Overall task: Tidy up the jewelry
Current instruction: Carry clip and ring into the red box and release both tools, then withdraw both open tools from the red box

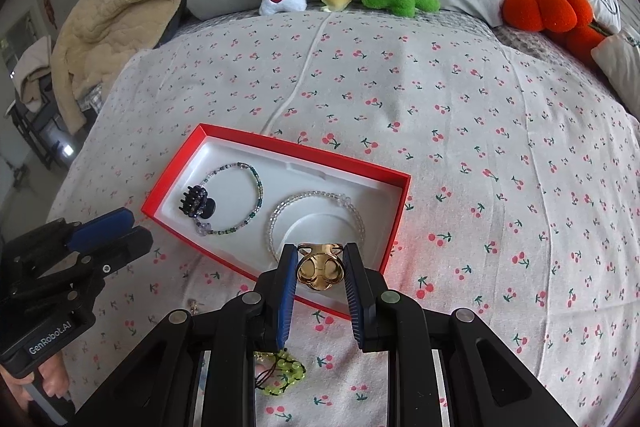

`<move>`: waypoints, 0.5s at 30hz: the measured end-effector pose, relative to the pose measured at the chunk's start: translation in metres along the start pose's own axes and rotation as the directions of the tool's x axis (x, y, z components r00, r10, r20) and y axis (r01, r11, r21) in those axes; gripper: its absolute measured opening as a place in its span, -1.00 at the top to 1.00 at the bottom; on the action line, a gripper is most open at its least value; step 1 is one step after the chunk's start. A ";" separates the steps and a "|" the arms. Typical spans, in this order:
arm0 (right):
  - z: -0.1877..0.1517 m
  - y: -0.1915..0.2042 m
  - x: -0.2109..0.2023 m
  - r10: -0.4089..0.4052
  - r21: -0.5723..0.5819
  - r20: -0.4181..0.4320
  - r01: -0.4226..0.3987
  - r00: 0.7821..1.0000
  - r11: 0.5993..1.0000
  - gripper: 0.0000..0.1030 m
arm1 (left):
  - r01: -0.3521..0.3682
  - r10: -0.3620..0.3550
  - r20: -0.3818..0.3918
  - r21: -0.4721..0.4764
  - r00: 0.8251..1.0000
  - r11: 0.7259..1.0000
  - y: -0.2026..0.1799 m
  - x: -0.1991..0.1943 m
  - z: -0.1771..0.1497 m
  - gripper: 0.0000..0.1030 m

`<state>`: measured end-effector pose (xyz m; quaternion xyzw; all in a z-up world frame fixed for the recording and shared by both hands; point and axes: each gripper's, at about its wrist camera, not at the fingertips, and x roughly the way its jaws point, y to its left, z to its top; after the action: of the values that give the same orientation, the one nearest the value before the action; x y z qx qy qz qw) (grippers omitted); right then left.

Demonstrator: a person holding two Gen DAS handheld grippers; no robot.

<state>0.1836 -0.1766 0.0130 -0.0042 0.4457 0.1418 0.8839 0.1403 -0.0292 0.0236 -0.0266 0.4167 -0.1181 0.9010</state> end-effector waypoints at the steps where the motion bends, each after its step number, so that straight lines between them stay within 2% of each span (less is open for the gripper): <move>1: 0.000 0.000 -0.001 0.002 -0.001 0.002 -0.002 1.000 1.000 0.54 | -0.001 0.001 -0.002 0.000 1.000 1.000 0.001 -0.001 -0.001 0.27; 3: -0.001 0.000 -0.002 0.007 0.004 0.004 -0.007 1.000 1.000 0.53 | -0.002 0.002 -0.007 -0.001 1.000 1.000 0.002 -0.004 -0.004 -0.02; 5: -0.001 -0.001 -0.004 0.016 0.013 0.002 -0.016 1.000 1.000 0.51 | -0.005 0.005 -0.014 0.000 1.000 1.000 0.003 -0.007 -0.006 -0.16; 8: -0.003 -0.002 -0.010 0.019 0.015 0.007 -0.019 1.000 1.000 0.42 | -0.020 0.020 -0.034 0.010 0.999 1.000 0.005 -0.011 -0.010 -0.25; 9: -0.003 -0.002 -0.013 0.021 0.017 0.011 -0.021 1.000 1.000 0.31 | -0.023 0.023 -0.038 0.011 0.999 1.000 0.006 -0.012 -0.011 -0.35; 10: -0.005 -0.002 -0.016 0.024 0.020 0.019 -0.024 1.000 1.000 0.02 | -0.028 0.028 -0.039 0.010 0.999 1.000 0.007 -0.015 -0.012 -0.41; 12: -0.007 -0.002 -0.023 0.025 0.023 0.039 -0.026 0.999 0.999 -0.19 | -0.038 0.038 -0.041 0.009 0.998 0.999 0.009 -0.019 -0.015 -0.56; 15: -0.010 -0.002 -0.029 0.021 0.021 0.037 -0.022 0.999 1.000 -0.19 | -0.044 0.045 -0.066 0.007 0.997 0.999 0.011 -0.022 -0.021 -0.60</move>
<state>0.1601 -0.1872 0.0300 0.0126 0.4309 0.1465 0.8903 0.1128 -0.0120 0.0246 -0.0106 0.4466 -0.1000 0.8891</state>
